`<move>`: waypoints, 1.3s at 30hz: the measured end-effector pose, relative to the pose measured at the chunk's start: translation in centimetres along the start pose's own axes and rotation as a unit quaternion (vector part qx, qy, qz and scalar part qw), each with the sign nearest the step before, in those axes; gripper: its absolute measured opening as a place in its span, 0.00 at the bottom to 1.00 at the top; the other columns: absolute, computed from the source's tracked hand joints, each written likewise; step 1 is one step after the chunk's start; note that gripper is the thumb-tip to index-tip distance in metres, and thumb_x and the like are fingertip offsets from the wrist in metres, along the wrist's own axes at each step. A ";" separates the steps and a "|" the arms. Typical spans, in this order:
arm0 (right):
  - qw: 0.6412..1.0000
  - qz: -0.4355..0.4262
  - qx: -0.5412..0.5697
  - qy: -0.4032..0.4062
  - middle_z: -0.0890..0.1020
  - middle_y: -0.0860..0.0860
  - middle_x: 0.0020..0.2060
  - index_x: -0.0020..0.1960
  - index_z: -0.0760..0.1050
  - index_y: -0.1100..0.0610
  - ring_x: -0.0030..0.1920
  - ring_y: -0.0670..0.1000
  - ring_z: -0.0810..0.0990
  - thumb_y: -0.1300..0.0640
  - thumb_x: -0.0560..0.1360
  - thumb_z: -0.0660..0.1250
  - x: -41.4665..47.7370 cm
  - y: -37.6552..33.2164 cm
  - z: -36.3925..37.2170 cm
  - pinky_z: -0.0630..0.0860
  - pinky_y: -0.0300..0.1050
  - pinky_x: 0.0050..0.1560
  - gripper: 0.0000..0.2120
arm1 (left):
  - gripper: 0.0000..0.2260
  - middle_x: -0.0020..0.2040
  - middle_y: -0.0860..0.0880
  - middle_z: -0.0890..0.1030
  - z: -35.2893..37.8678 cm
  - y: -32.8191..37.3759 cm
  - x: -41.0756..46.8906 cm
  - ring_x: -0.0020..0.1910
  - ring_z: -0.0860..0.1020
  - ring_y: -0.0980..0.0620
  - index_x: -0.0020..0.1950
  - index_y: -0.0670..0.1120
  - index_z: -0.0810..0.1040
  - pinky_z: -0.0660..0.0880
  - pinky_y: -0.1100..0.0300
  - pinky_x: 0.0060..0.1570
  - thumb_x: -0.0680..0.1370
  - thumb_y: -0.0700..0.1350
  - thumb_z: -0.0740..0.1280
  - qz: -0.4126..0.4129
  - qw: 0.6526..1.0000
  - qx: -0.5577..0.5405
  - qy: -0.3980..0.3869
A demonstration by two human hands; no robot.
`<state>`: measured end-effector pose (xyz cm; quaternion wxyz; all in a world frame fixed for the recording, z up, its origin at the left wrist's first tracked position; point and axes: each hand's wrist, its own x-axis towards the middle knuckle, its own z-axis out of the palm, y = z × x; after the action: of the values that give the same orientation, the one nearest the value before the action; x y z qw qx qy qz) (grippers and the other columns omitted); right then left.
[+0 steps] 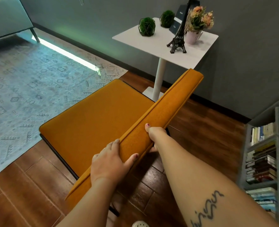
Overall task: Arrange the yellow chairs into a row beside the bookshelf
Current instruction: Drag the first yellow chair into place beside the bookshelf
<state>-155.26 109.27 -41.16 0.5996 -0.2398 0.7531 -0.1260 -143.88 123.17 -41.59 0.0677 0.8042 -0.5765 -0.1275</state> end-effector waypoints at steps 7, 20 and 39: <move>1.000 -0.001 0.001 -0.016 0.64 0.62 0.70 0.75 0.51 0.55 0.68 0.66 0.67 0.43 0.76 0.65 1.1 -2.2 0.4 0.69 0.64 0.65 0.36 | 0.40 0.73 0.53 0.68 -0.2 0.5 2.3 0.67 0.71 0.53 0.77 0.52 0.57 0.71 0.55 0.63 0.71 0.74 0.49 -0.012 1.000 0.001 0.009; 1.000 -0.007 -0.004 -0.024 0.64 0.61 0.70 0.75 0.51 0.55 0.68 0.66 0.67 0.43 0.76 0.65 1.0 -3.4 0.9 0.70 0.63 0.65 0.36 | 0.40 0.72 0.53 0.69 -0.2 0.3 3.4 0.65 0.73 0.53 0.76 0.53 0.58 0.74 0.55 0.60 0.71 0.75 0.51 -0.017 1.000 -0.013 0.019; 0.999 -0.002 0.028 -0.037 0.61 0.61 0.72 0.76 0.49 0.56 0.71 0.65 0.64 0.46 0.79 0.63 0.1 -4.5 1.0 0.64 0.61 0.70 0.35 | 0.39 0.65 0.53 0.75 -0.5 -0.2 4.7 0.57 0.77 0.52 0.74 0.54 0.60 0.77 0.56 0.52 0.70 0.75 0.53 -0.031 0.999 -0.024 0.009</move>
<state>-153.41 105.44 -39.32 0.6335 -0.2286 0.7260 -0.1393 -142.19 118.75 -41.79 0.0882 0.8208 -0.5478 -0.1358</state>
